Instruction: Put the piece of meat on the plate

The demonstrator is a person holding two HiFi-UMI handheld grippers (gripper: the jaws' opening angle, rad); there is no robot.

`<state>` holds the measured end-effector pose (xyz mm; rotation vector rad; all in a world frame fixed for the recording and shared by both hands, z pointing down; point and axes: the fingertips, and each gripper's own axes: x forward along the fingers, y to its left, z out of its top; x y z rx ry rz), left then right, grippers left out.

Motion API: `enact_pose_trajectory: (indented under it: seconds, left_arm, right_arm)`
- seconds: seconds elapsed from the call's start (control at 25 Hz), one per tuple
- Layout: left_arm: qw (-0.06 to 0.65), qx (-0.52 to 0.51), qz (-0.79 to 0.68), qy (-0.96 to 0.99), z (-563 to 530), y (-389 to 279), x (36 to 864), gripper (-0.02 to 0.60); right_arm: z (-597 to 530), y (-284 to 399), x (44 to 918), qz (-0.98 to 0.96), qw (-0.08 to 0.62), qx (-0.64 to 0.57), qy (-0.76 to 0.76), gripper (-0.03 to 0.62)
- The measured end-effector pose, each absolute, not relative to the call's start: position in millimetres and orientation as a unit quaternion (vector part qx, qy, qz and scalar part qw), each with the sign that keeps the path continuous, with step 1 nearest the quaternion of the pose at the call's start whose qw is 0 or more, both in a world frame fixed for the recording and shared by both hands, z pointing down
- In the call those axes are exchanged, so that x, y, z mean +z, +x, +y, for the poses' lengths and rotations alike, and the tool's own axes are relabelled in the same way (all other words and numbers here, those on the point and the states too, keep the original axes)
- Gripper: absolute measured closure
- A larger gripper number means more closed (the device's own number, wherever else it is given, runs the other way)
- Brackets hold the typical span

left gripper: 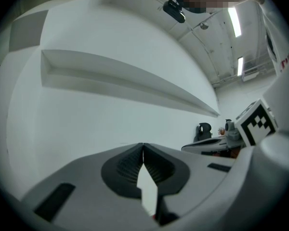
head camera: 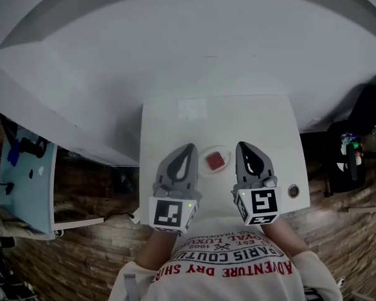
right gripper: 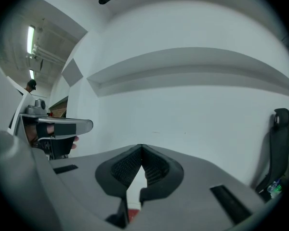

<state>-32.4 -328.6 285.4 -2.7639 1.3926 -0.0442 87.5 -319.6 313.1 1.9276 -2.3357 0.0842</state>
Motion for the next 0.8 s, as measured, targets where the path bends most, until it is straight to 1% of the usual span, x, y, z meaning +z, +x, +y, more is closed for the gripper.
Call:
enact_pose_trajectory:
  seconds: [0.8]
  left_arm:
    - [0.005, -0.024, 0.452, -0.892, -337, -32, 298, 0.574]
  right_arm:
    - [-326, 81, 324, -0.773, 0.075, 0.031, 0.629, 0.582]
